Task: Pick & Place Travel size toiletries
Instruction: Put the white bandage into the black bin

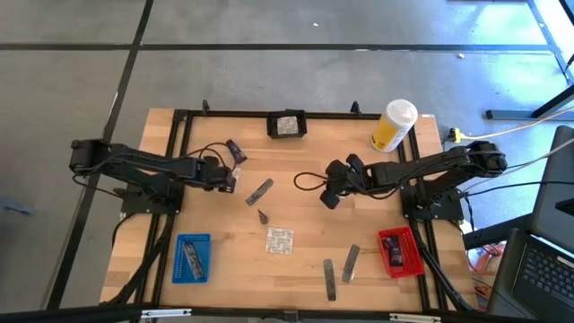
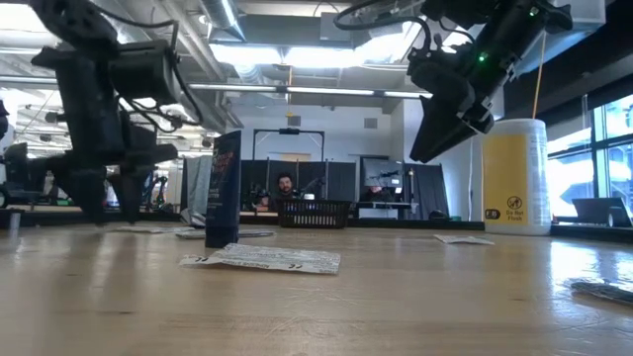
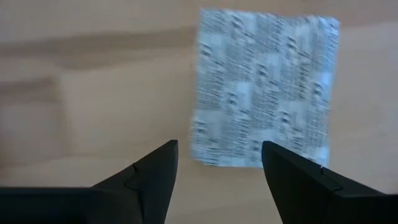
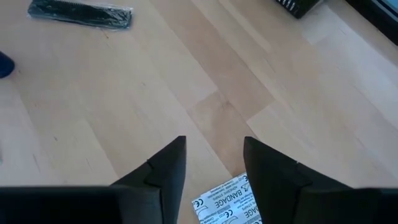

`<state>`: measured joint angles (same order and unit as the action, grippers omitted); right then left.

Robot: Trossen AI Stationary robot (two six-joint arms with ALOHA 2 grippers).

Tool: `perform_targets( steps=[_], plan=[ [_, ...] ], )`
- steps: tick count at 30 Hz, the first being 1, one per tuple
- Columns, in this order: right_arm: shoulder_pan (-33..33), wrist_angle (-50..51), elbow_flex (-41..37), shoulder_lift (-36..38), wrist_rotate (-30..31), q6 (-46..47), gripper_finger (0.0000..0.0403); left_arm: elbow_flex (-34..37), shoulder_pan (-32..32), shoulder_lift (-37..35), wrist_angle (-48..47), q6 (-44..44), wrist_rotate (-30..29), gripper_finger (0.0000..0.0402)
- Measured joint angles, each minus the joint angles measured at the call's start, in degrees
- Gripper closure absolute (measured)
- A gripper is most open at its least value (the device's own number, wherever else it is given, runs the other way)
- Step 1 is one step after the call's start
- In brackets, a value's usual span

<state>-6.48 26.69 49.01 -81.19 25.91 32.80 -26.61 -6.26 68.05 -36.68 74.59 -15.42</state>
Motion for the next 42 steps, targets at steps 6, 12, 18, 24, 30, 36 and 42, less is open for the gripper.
perform_targets(
  steps=[6, 12, 18, 24, 30, 36, 42],
  plan=[
    [0.00, -0.95, 0.00, 0.00, 0.03, -0.13, 0.0247, 1.29, 0.02, -0.07, 1.98, 0.20, 0.41, 0.0186],
    [0.00, -1.37, 0.00, 0.00, 0.04, -0.48, 0.0258, 1.41, -0.56, 0.62, 1.66, 0.20, -1.83, 0.0194],
    [0.00, -1.37, 0.00, 0.00, 0.18, -0.94, 0.0266, 1.14, -0.54, 4.14, 2.09, 0.04, -2.05, 0.0209],
    [0.00, -1.76, 0.00, 0.00, 0.17, -1.79, 0.0268, 1.06, -0.52, 4.97, 2.16, -0.06, -2.10, 0.0226],
    [0.00, -2.00, 0.00, 0.00, 0.17, -1.81, 0.0262, 1.23, -0.52, 4.85, 2.53, -0.31, -2.29, 0.0260],
    [0.00, -2.01, 0.00, 0.00, 0.16, -1.95, 0.0259, 1.31, -0.52, 4.90, 2.45, -0.19, -3.07, 0.0310],
    [0.00, -2.00, 0.00, 0.00, 0.15, -2.01, 0.0272, 1.34, -0.52, 4.98, 2.61, -1.42, -3.77, 0.0363]
  ],
)
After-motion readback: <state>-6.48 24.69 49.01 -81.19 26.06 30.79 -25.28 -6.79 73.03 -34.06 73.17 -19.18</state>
